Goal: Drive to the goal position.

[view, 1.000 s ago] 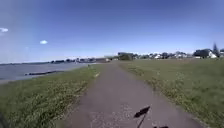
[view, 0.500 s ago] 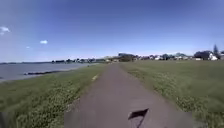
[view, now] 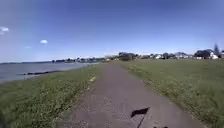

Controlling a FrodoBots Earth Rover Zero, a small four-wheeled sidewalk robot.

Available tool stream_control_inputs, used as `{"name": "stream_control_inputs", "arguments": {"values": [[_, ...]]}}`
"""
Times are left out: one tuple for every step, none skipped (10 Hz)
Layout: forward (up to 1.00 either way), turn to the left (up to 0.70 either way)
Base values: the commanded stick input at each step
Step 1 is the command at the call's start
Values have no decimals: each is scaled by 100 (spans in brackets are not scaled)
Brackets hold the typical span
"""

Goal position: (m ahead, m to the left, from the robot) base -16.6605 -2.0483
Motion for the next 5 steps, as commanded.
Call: {"name": "stream_control_inputs", "arguments": {"values": [[70,4],[70,4],[70,4],[0,0],[0,0]]}}
